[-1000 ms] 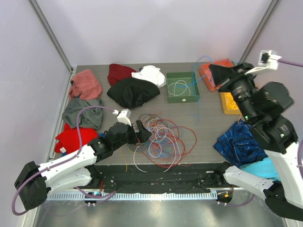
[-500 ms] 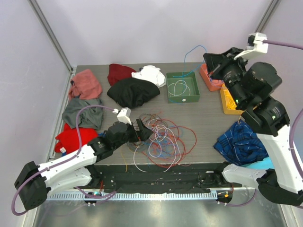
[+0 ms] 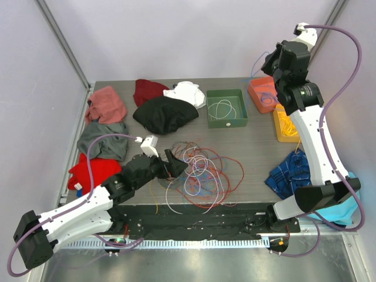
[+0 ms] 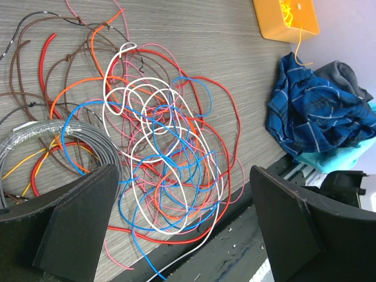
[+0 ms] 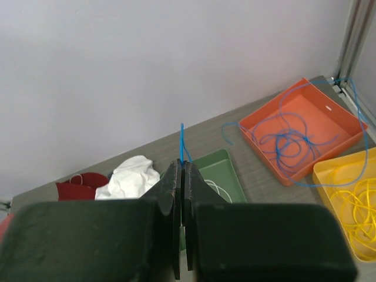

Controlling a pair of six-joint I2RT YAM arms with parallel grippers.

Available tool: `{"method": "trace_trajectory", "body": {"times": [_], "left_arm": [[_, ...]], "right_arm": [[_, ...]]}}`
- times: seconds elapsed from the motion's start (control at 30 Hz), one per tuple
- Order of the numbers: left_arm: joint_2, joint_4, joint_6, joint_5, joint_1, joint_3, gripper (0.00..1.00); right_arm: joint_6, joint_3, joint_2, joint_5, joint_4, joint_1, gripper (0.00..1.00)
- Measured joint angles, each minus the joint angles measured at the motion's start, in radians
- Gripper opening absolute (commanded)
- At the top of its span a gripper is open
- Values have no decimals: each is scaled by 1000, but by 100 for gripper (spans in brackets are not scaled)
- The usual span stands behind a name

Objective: Untangle the cables

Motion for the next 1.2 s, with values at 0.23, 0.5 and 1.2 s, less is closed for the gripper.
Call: {"method": "trace_trajectory", "body": {"times": [0.23,0.5,1.2], "left_arm": [[-64,-29,3,6,-1,-30,100],[-147,-71,13,-19,0,-47,100],[-80,-114,61,-106,-1,-70,100]], "right_arm": [[37,103,121,-89,97,-89,1],[54,325,262,-137,204,-192,1],[217,427,612,-307,277,-407,1]]}}
